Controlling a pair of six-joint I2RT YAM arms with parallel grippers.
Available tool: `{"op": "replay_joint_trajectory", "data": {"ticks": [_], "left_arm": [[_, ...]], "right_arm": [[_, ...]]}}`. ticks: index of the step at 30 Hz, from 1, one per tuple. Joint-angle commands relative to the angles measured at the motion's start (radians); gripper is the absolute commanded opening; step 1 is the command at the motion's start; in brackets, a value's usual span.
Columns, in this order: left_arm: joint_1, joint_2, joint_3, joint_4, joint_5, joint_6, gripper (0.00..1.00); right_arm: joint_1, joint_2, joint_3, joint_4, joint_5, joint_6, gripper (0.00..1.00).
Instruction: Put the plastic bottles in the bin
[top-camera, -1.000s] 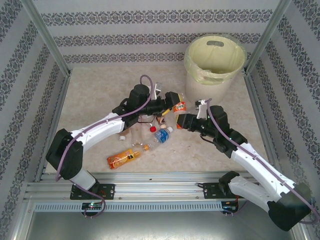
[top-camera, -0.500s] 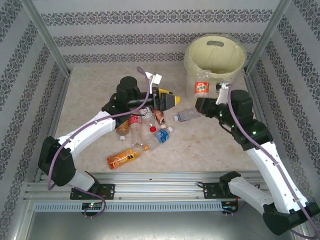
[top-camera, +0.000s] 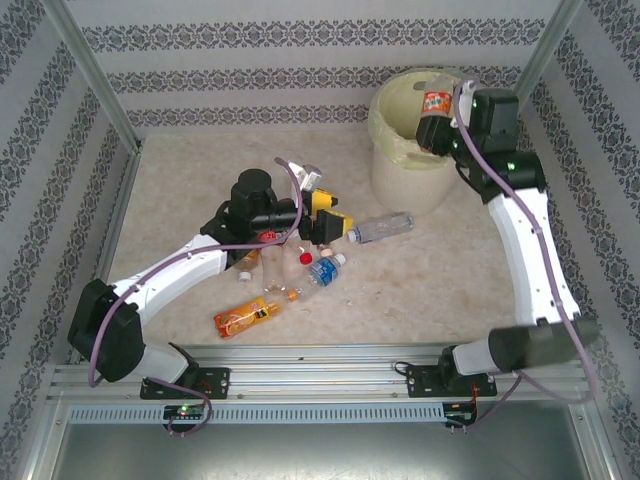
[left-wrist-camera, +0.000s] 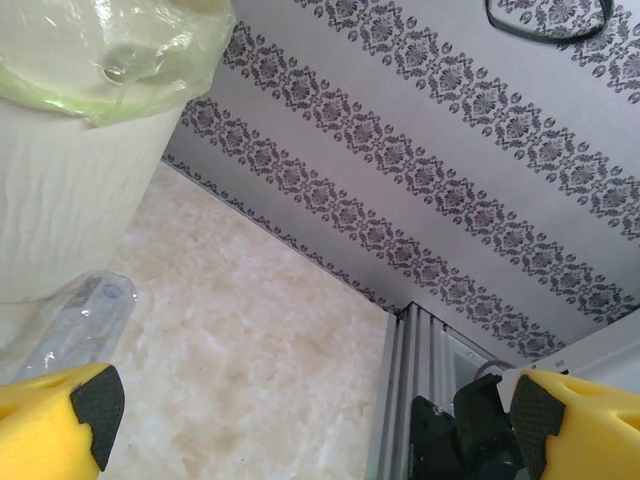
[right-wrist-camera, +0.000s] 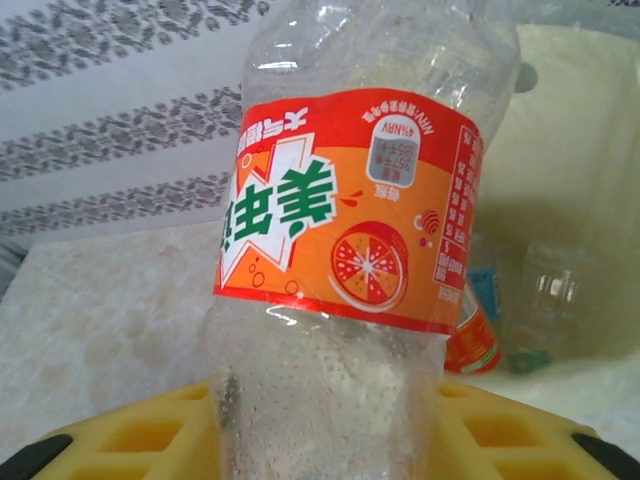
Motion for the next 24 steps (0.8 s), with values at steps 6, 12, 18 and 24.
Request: {"op": "replay_joint_trajectory", "data": {"ticks": [6, 12, 18, 24], "left_arm": [[0.007, -0.072, -0.007, -0.042, -0.082, 0.107, 1.0], [0.007, -0.08, -0.003, -0.055, -0.089, 0.107, 1.0], [0.007, -0.079, 0.002, -0.065, -0.086, 0.097, 1.0], [0.007, -0.085, 0.005, -0.079, -0.095, 0.107, 1.0]], "right_arm": [[-0.022, 0.272, 0.339, -0.133, 0.038, -0.053, 0.47], [-0.027, 0.404, 0.446, -0.197, 0.077, -0.041, 0.49], [-0.031, 0.49, 0.537, -0.282, 0.162, -0.047, 0.52], [-0.042, 0.501, 0.547, -0.305, 0.172, -0.047, 0.62]]}}
